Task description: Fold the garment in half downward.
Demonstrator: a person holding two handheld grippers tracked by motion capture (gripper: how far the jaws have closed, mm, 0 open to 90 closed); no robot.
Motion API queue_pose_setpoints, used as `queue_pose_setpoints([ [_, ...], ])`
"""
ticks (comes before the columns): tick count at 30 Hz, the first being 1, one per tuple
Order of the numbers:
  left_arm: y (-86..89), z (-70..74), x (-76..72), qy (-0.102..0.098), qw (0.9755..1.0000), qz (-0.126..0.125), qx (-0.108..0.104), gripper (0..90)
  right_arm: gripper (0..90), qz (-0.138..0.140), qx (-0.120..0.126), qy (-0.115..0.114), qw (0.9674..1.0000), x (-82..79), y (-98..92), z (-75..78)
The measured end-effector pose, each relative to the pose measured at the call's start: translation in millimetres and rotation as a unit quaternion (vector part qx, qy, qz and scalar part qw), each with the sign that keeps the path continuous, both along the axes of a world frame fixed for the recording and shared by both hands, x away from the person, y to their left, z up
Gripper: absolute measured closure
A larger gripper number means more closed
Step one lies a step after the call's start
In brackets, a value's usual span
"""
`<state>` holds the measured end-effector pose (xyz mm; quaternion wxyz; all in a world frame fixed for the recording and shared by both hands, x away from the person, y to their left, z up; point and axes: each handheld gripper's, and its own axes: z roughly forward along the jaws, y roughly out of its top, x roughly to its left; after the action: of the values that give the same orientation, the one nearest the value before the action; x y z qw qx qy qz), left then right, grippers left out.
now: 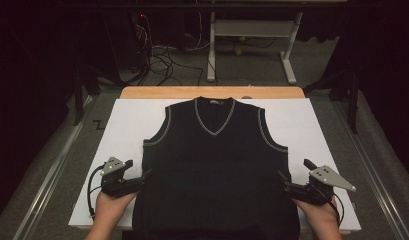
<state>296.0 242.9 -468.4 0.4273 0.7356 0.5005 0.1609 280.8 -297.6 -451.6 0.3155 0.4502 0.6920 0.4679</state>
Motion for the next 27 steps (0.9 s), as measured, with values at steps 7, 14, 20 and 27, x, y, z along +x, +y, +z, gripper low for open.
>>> queue_pose_setpoints([
  [7, -1.8, -4.2, 6.3, 0.029, 0.9995, 0.006, 0.010, 29.3, 6.8, 0.002, 0.000, 0.005, 1.0000, -1.3, -1.5, 0.4],
  [14, -5.6, -4.6, 15.0, 0.054, 0.9984, -0.011, 0.008, 35.7, 15.2, -0.002, -0.008, 0.020, 0.9998, 0.6, -0.1, -0.5],
  [20, -7.2, -7.5, 20.3, 0.074, 0.9970, -0.014, 0.019, 35.7, 23.9, -0.012, -0.016, 0.058, 0.9981, 9.1, -0.1, -3.0],
  [27, -8.7, -7.1, 27.6, 0.080, 0.9968, -0.003, 0.011, 35.7, 34.5, -0.021, -0.025, 0.155, 0.9874, 45.1, 0.1, -11.0],
])
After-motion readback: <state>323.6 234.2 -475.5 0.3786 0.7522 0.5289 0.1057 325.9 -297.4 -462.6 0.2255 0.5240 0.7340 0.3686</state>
